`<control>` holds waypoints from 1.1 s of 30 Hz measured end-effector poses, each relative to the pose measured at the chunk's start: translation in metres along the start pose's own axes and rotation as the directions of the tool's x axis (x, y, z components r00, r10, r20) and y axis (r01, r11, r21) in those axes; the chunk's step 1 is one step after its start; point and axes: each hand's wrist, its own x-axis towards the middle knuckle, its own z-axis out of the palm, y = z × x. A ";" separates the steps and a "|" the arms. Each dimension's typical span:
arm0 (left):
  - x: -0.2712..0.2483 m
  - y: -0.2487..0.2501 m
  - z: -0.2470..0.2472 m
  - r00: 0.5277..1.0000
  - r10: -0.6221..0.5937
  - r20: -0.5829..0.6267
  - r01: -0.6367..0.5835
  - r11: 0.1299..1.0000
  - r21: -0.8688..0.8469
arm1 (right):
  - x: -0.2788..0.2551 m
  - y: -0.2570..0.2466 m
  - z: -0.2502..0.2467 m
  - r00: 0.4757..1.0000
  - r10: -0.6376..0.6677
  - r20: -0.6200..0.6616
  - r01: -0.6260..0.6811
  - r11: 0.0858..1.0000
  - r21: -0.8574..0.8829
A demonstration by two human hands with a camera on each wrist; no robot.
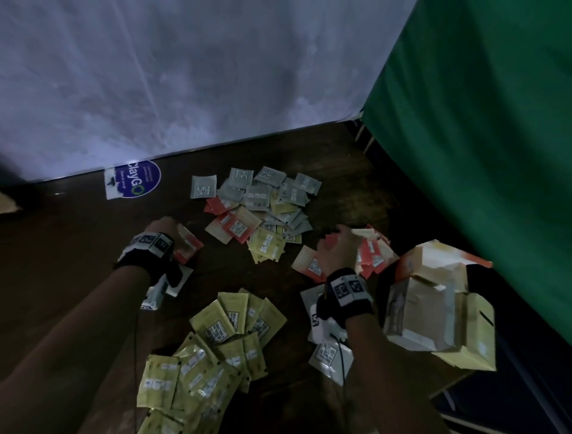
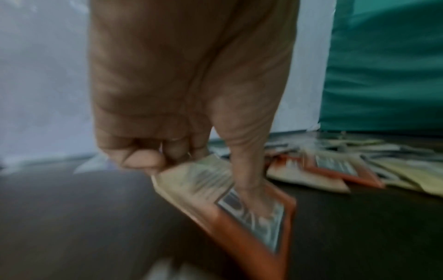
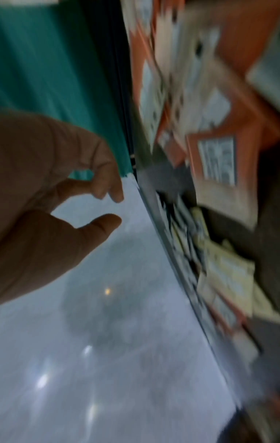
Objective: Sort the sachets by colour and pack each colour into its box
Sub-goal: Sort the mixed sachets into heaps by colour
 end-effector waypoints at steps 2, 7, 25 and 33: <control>-0.021 0.014 -0.014 1.000 0.021 -0.016 -0.021 1.000 -0.021 | -0.009 -0.009 0.015 0.986 -0.137 0.095 0.136 0.991 0.015; -0.069 0.070 -0.023 0.919 0.368 -0.142 -0.390 0.902 -0.184 | -0.028 -0.037 0.040 0.856 -0.277 0.436 0.189 0.953 0.235; -0.027 0.078 0.046 0.936 0.292 -0.199 -0.318 0.942 -0.111 | 0.059 0.003 -0.024 0.992 0.034 -0.120 -0.065 0.960 -0.271; -0.016 0.057 0.067 0.986 0.066 -0.151 -0.085 0.989 -0.124 | 0.126 -0.096 0.054 0.936 -0.129 0.328 0.217 0.945 -0.245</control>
